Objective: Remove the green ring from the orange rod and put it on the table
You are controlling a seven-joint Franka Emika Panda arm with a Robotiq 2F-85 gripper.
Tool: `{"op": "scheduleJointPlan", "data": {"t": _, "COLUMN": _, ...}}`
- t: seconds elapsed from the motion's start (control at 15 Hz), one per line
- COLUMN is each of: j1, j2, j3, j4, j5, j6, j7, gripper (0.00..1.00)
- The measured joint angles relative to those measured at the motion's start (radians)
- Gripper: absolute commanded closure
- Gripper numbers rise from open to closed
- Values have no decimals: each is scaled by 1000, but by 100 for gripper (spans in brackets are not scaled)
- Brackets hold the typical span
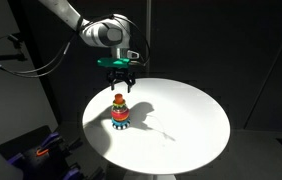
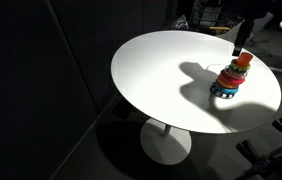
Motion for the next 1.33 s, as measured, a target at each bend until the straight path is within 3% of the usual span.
{"op": "scheduleJointPlan", "data": {"t": 1.33, "j1": -13, "j2": -13, "j3": -22, "j4": -83, "j5": -60, "j6": 74, "j7": 14, "gripper": 0}}
